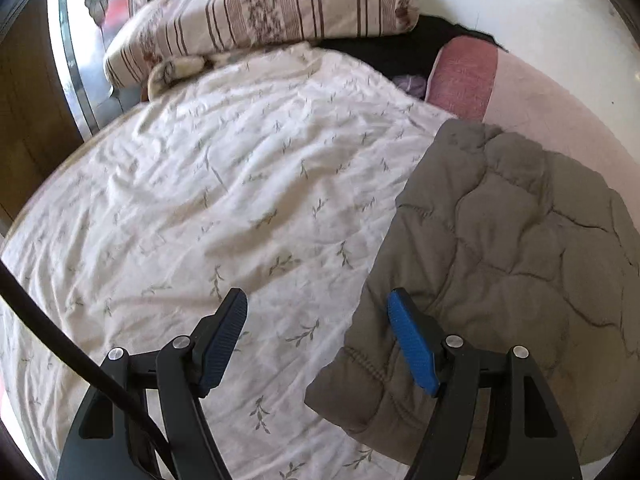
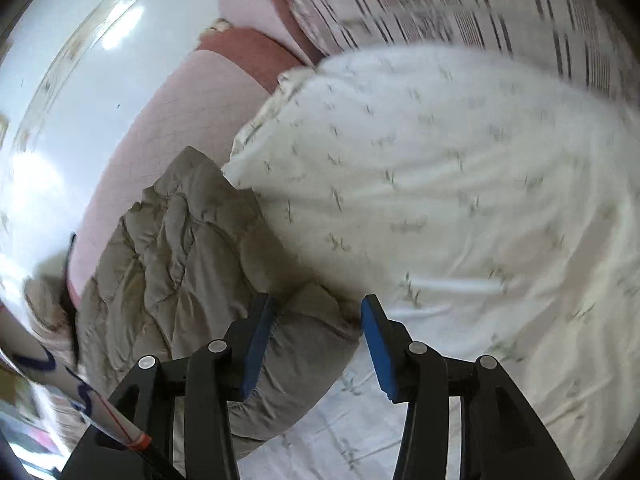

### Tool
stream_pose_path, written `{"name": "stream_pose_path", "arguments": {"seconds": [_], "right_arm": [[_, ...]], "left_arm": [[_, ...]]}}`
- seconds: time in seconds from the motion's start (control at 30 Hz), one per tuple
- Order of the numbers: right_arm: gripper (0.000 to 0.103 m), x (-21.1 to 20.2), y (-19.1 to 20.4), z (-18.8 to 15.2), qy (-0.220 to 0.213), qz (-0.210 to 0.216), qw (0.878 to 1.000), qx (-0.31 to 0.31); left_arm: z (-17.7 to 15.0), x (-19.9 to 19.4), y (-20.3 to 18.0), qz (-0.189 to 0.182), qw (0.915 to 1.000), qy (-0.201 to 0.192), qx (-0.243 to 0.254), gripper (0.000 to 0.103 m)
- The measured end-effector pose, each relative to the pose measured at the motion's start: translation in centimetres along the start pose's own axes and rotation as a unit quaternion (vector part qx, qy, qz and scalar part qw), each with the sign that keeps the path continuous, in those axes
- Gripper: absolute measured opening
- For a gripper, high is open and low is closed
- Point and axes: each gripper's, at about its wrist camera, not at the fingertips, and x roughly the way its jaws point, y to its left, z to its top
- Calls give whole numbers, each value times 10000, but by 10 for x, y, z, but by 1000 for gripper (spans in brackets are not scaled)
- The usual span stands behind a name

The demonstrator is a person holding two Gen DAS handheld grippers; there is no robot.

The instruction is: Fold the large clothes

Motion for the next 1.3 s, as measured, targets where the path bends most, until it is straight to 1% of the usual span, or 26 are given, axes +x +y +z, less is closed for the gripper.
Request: {"name": "stream_pose_path", "arguments": {"seconds": [0.07, 0.17, 0.27, 0.37, 0.43, 0.47, 0.5, 0.6, 0.67, 0.77, 0.8, 0.87, 0.97, 1.0, 1.07, 1.1, 1.13, 1.2, 1.23, 1.27, 1.3], "right_arm": [[53, 3, -3, -2, 79, 22, 9999, 77], [53, 6, -4, -2, 176, 21, 9998, 95], [54, 7, -6, -2, 208, 103, 9995, 193], [57, 2, -7, 0, 163, 197, 9993, 278], [63, 3, -9, -1, 180, 291, 9988, 352], [64, 4, -11, -2, 226, 382, 9981, 434], [66, 6, -12, -3, 267, 460, 9973, 506], [68, 10, -17, -5, 391, 655, 9946, 706], [70, 11, -20, -6, 420, 747, 9928, 832], [73, 14, -23, -8, 451, 899, 9900, 994], [74, 16, -24, -8, 461, 936, 9890, 1045], [76, 20, -24, -12, 496, 977, 9879, 1099], [81, 27, -21, -18, 553, 1056, 9865, 1125], [81, 30, -20, -20, 579, 1086, 9860, 1127], [82, 36, -17, -24, 589, 1135, 9858, 1088], [83, 38, -17, -24, 563, 1149, 9859, 1081], [83, 40, -16, -24, 540, 1167, 9858, 1082], [82, 43, -18, -23, 496, 1259, 9845, 1119], [78, 45, -18, -22, 490, 1277, 9843, 1117], [73, 46, -16, -21, 487, 1260, 9852, 1059], [63, 46, -15, -21, 470, 1218, 9863, 1008]], "left_arm": [[-2, 5, -4, 16, 9999, 92, 123, 72], [-6, 8, -11, 160, 9993, 64, 345, 72], [-2, 5, -8, 118, 9994, 65, 308, 72], [6, 1, 12, -258, 9992, 270, -122, 73], [10, 4, 26, -530, 9961, 527, -460, 76], [10, 7, 34, -719, 9930, 671, -661, 76], [10, 9, 37, -834, 9907, 759, -763, 76], [7, 20, 51, -1447, 9750, 1251, -1134, 76], [3, 25, 55, -1658, 9676, 1439, -1244, 77], [-4, 29, 65, -1994, 9545, 1609, -1523, 78], [-7, 32, 68, -2126, 9478, 1686, -1674, 78], [-15, 39, 73, -2410, 9315, 1820, -2026, 79], [-22, 46, 71, -2734, 9149, 1928, -2261, 79], [-24, 48, 70, -2847, 9092, 1958, -2321, 79], [-27, 54, 63, -3147, 8946, 2066, -2408, 79], [-29, 57, 59, -3239, 8898, 2117, -2421, 80], [-30, 60, 55, -3273, 8891, 2087, -2426, 81], [-29, 60, 53, -3288, 8916, 1971, -2411, 82], [-26, 60, 50, -3274, 8945, 1930, -2356, 82], [-23, 60, 47, -3240, 9000, 1867, -2239, 82], [-21, 60, 45, -3198, 9048, 1800, -2158, 78]]}}
